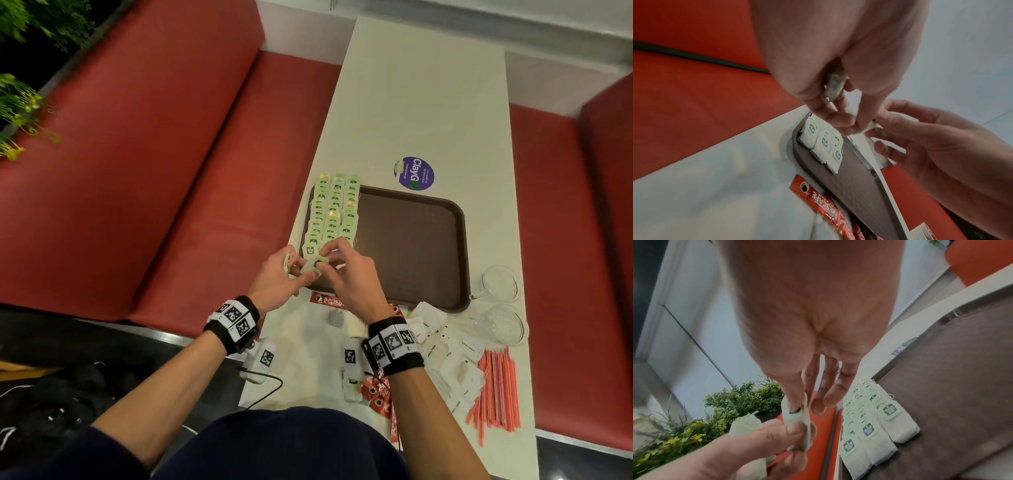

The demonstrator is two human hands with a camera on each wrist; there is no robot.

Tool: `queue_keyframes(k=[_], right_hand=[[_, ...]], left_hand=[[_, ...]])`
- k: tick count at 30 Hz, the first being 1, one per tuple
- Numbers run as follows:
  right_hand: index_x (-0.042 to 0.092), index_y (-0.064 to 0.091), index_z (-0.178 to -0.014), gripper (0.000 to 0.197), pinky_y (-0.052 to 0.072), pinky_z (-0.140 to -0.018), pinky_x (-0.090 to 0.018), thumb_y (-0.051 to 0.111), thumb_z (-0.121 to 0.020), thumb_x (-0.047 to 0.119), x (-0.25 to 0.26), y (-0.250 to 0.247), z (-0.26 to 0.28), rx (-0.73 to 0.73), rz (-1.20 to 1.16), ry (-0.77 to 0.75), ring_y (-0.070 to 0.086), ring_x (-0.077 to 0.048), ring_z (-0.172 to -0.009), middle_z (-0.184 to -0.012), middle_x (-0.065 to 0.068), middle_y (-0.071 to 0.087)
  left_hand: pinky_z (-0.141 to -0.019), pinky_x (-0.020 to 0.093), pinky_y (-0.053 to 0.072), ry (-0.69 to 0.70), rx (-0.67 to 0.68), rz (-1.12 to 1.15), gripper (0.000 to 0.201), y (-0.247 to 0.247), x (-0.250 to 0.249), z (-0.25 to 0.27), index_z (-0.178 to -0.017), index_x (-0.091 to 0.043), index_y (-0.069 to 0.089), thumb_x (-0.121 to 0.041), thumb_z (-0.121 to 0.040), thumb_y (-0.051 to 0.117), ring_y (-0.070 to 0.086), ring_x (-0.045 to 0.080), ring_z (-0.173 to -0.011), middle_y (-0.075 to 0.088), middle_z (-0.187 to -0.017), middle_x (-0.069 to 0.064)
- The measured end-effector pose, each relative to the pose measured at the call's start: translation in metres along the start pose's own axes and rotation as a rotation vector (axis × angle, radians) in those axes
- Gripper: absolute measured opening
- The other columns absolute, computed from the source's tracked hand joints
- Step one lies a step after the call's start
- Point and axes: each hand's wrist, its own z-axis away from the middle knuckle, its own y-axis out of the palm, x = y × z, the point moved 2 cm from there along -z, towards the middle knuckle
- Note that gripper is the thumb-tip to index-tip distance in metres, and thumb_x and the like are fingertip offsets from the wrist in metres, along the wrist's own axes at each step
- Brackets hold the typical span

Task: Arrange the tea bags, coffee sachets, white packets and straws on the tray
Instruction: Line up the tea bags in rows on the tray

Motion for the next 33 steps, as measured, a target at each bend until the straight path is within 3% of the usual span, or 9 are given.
queue_keyframes(k=[3, 6, 8, 10, 12, 16, 19, 27, 33], right_hand=[[0.026, 0.071, -0.109, 0.013, 0.057, -0.082, -0.023, 0.077, -0.1, 0.019, -0.007, 0.004, -0.013, 0.041, 0.079, 0.013, 0.071, -0.003, -0.091, -0.097, 0.012, 0.076], [0.028, 0.064, -0.106, 0.011, 0.058, -0.081, -0.036, 0.07, -0.103, 0.02, -0.019, 0.007, -0.031, 0.059, 0.2, 0.06, 0.068, -0.015, -0.09, -0.097, 0.006, 0.073], [0.029, 0.059, -0.11, 0.009, 0.058, -0.08, -0.043, 0.064, -0.105, 0.024, -0.024, 0.012, -0.042, 0.124, 0.336, 0.087, 0.066, -0.026, -0.093, -0.104, -0.002, 0.071], [0.027, 0.057, -0.115, 0.009, 0.057, -0.082, -0.046, 0.061, -0.107, 0.026, -0.028, 0.018, -0.051, 0.224, 0.438, 0.097, 0.065, -0.032, -0.095, -0.107, -0.009, 0.068], [0.025, 0.058, -0.117, 0.01, 0.057, -0.082, -0.048, 0.06, -0.107, 0.025, -0.03, 0.025, -0.056, 0.306, 0.497, 0.088, 0.065, -0.035, -0.095, -0.106, -0.011, 0.067], [0.02, 0.06, -0.119, 0.013, 0.057, -0.082, -0.048, 0.062, -0.106, 0.022, -0.033, 0.04, -0.065, 0.334, 0.517, 0.081, 0.067, -0.04, -0.099, -0.109, -0.016, 0.069], [0.016, 0.061, -0.117, 0.014, 0.058, -0.086, -0.049, 0.065, -0.103, 0.019, -0.035, 0.048, -0.068, 0.272, 0.487, 0.08, 0.066, -0.037, -0.104, -0.111, -0.014, 0.072], [0.021, 0.046, -0.111, 0.027, 0.057, -0.071, -0.048, 0.071, -0.1, 0.021, -0.04, 0.052, -0.064, 0.073, 0.453, 0.095, 0.058, -0.033, -0.087, -0.097, -0.007, 0.065], [0.023, 0.047, -0.111, 0.033, 0.055, -0.072, -0.042, 0.076, -0.095, 0.022, -0.038, 0.05, -0.055, -0.049, 0.421, 0.098, 0.057, -0.026, -0.092, -0.111, -0.001, 0.053]], left_hand=[[-0.058, 0.038, 0.057, -0.015, -0.057, -0.07, 0.037, 0.001, 0.004, -0.005, -0.087, -0.015, 0.047, -0.015, -0.091, 0.084, 0.078, 0.033, -0.084, 0.079, -0.098, 0.001], [-0.058, 0.039, 0.058, -0.035, -0.149, -0.233, 0.035, -0.004, 0.017, -0.015, -0.083, -0.021, 0.045, -0.015, -0.092, 0.078, 0.074, 0.017, -0.072, 0.079, -0.092, -0.009], [-0.061, 0.028, 0.051, -0.001, -0.217, -0.339, 0.034, -0.009, 0.022, -0.023, -0.082, -0.021, 0.042, -0.014, -0.092, 0.074, 0.061, 0.005, -0.063, 0.078, -0.088, -0.011], [-0.059, 0.014, 0.038, 0.031, -0.244, -0.413, 0.036, -0.012, 0.021, -0.033, -0.081, -0.025, 0.043, -0.014, -0.093, 0.075, 0.059, 0.003, -0.064, 0.076, -0.09, -0.01], [-0.061, 0.019, 0.04, 0.046, -0.242, -0.461, 0.033, -0.013, 0.022, -0.046, -0.083, -0.03, 0.049, -0.017, -0.093, 0.077, 0.06, 0.004, -0.068, 0.072, -0.088, -0.008], [-0.07, 0.042, 0.057, 0.043, -0.182, -0.547, 0.033, -0.011, 0.026, -0.068, -0.094, -0.032, 0.054, -0.021, -0.087, 0.083, 0.066, 0.024, -0.08, 0.069, -0.092, -0.003], [-0.073, 0.049, 0.057, 0.055, -0.161, -0.618, 0.038, -0.006, 0.024, -0.08, -0.097, -0.022, 0.051, -0.022, -0.085, 0.087, 0.064, 0.031, -0.088, 0.066, -0.099, 0.001], [-0.072, 0.049, 0.057, 0.053, -0.155, -0.657, 0.041, -0.005, 0.019, -0.099, -0.095, -0.018, 0.048, -0.019, -0.085, 0.088, 0.062, 0.032, -0.084, 0.063, -0.095, 0.001], [-0.066, 0.039, 0.048, 0.046, -0.172, -0.544, 0.036, -0.011, 0.016, -0.096, -0.092, -0.014, 0.047, -0.02, -0.091, 0.082, 0.063, 0.027, -0.08, 0.067, -0.087, 0.002]])
